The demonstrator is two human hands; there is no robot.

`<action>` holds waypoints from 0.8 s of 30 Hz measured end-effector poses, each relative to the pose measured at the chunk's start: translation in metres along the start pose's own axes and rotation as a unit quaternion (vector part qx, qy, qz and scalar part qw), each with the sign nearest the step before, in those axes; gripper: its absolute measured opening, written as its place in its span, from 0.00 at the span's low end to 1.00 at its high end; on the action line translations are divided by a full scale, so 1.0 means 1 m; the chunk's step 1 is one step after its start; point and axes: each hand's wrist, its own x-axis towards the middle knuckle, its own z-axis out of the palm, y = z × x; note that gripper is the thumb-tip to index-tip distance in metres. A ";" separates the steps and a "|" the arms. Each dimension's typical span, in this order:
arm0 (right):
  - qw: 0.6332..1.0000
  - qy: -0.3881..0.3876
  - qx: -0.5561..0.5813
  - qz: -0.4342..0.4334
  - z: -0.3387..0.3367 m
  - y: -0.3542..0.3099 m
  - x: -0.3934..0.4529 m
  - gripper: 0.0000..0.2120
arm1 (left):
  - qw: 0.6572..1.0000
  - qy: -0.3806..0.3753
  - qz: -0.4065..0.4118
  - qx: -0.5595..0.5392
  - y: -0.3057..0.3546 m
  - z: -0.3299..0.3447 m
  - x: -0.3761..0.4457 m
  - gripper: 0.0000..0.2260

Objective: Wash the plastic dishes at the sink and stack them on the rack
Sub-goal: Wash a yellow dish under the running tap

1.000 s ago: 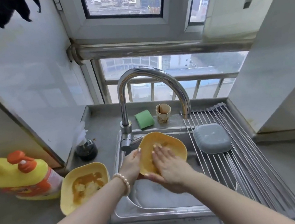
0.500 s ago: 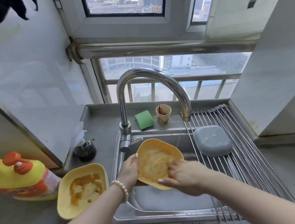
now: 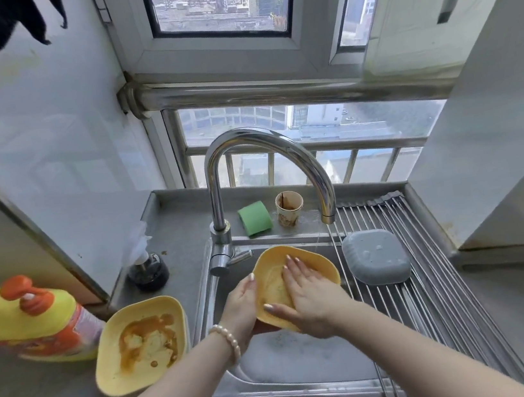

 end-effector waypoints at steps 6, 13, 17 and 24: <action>0.974 -0.049 0.193 -0.111 -0.001 -0.028 0.004 0.37 | 0.998 -0.036 0.000 -0.049 -0.001 -0.001 0.006 0.16; 0.970 -0.179 0.115 -0.115 -0.025 -0.005 -0.037 0.36 | 0.999 0.020 0.034 0.007 0.009 -0.007 0.006 0.15; 0.993 -0.075 -0.091 -0.020 -0.015 0.015 -0.030 0.55 | 0.998 0.010 0.052 0.036 0.012 -0.010 0.002 0.15; 0.987 0.019 0.153 -0.052 0.009 -0.035 0.008 0.38 | 0.998 -0.046 0.007 -0.047 0.003 0.000 0.007 0.14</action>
